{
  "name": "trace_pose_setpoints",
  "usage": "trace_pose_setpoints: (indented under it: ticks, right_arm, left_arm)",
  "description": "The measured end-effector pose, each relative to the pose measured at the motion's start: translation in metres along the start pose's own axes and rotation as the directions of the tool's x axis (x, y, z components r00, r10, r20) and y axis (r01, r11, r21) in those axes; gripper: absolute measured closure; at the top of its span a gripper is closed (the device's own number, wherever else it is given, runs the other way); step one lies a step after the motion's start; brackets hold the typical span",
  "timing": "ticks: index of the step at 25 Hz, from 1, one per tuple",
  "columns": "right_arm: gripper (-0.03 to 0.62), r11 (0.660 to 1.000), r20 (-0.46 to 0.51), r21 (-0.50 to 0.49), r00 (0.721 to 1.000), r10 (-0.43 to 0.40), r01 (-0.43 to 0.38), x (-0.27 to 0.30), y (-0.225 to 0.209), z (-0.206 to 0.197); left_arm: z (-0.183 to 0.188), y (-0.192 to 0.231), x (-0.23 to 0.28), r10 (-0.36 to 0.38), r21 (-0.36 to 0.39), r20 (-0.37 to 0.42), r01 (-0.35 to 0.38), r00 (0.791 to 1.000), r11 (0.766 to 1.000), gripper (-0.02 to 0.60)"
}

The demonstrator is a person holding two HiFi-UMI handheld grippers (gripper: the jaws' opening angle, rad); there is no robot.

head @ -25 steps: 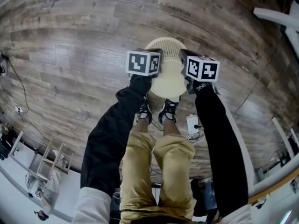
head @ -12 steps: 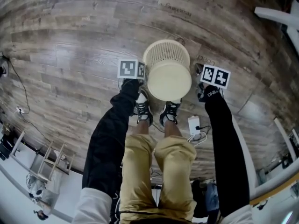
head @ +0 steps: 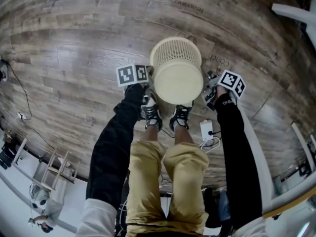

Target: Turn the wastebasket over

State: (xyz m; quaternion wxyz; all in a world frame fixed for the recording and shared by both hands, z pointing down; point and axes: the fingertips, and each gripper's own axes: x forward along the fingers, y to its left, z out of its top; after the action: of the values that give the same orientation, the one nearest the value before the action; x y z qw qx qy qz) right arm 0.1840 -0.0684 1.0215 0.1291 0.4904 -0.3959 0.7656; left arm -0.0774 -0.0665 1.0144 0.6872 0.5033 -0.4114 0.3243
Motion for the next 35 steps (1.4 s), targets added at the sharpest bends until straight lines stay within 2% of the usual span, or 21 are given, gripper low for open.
trace_pose_setpoints:
  ticks: [2, 4, 6, 8, 10, 12, 14, 15, 16, 17, 20, 23, 25, 27, 31, 33, 35]
  right_arm:
    - [0.269, 0.999, -0.018, 0.010, 0.999, 0.033, -0.033, 0.000, 0.001, 0.001]
    - [0.235, 0.998, -0.041, 0.011, 0.997, 0.058, -0.058, -0.001, 0.003, 0.001]
    - [0.181, 0.995, -0.051, 0.064, 0.995, 0.086, -0.083, 0.000, 0.008, 0.000]
    - [0.172, 0.980, -0.038, 0.161, 0.992, 0.121, -0.113, 0.005, 0.015, 0.001]
    - [0.169, 0.953, -0.018, 0.265, 0.988, 0.155, -0.145, 0.009, 0.019, 0.001]
    - [0.169, 0.929, -0.011, 0.334, 0.985, 0.172, -0.158, 0.010, 0.022, -0.001]
    - [0.169, 0.915, -0.009, 0.366, 0.983, 0.183, -0.167, 0.011, 0.023, -0.004]
    - [0.169, 0.910, -0.005, 0.376, 0.982, 0.190, -0.174, 0.012, 0.023, -0.006]
    - [0.171, 0.905, 0.002, 0.383, 0.980, 0.198, -0.184, 0.012, 0.023, -0.007]
    - [0.171, 0.902, 0.010, 0.384, 0.978, 0.207, -0.195, 0.012, 0.024, -0.008]
    - [0.171, 0.900, 0.037, 0.367, 0.970, 0.240, -0.237, 0.007, 0.028, -0.005]
    - [0.171, 0.898, 0.088, 0.299, 0.947, 0.309, -0.321, 0.000, 0.045, 0.007]
    - [0.171, 0.897, 0.124, 0.210, 0.921, 0.370, -0.389, -0.009, 0.062, 0.017]
    - [0.171, 0.882, 0.155, 0.113, 0.885, 0.440, -0.458, -0.017, 0.081, 0.027]
    - [0.171, 0.803, 0.158, -0.106, 0.787, 0.596, -0.587, -0.030, 0.111, 0.036]
    - [0.171, 0.758, 0.121, -0.213, 0.753, 0.647, -0.617, -0.035, 0.119, 0.035]
    - [0.171, 0.706, 0.055, -0.309, 0.730, 0.682, -0.637, -0.039, 0.122, 0.029]
  left_arm:
    - [0.000, 0.010, -0.003, -0.019, -0.068, 0.013, 0.020, 1.000, 0.997, 0.456]
    - [0.002, 0.014, -0.005, -0.075, -0.148, 0.034, 0.079, 0.997, 0.986, 0.344]
    - [0.004, 0.010, -0.004, -0.149, -0.220, 0.059, 0.158, 0.987, 0.963, 0.302]
    - [0.009, 0.002, 0.000, -0.210, -0.313, 0.094, 0.229, 0.973, 0.922, 0.285]
    - [0.012, -0.004, 0.006, -0.255, -0.435, 0.145, 0.293, 0.956, 0.851, 0.287]
    - [0.014, -0.008, 0.009, -0.290, -0.553, 0.208, 0.357, 0.934, 0.753, 0.287]
    - [0.013, -0.010, 0.010, -0.305, -0.637, 0.270, 0.407, 0.913, 0.655, 0.287]
    - [0.013, -0.011, 0.010, -0.305, -0.662, 0.299, 0.426, 0.904, 0.617, 0.287]
    - [0.014, -0.011, 0.010, -0.304, -0.674, 0.319, 0.440, 0.898, 0.593, 0.287]
    - [0.016, -0.011, 0.010, -0.305, -0.675, 0.329, 0.448, 0.894, 0.586, 0.287]
    - [0.024, -0.018, 0.007, -0.325, -0.642, 0.342, 0.472, 0.882, 0.604, 0.287]
    - [0.041, -0.031, -0.007, -0.366, -0.569, 0.399, 0.541, 0.840, 0.620, 0.287]
    - [0.053, -0.040, -0.021, -0.401, -0.505, 0.450, 0.597, 0.798, 0.623, 0.287]
    - [0.065, -0.051, -0.036, -0.437, -0.432, 0.504, 0.655, 0.745, 0.620, 0.287]
    - [0.083, -0.062, -0.060, -0.513, -0.254, 0.595, 0.750, 0.619, 0.611, 0.287]
    - [0.083, -0.062, -0.065, -0.545, -0.185, 0.606, 0.768, 0.580, 0.613, 0.287]
    - [0.080, -0.060, -0.067, -0.572, -0.132, 0.600, 0.775, 0.559, 0.618, 0.287]
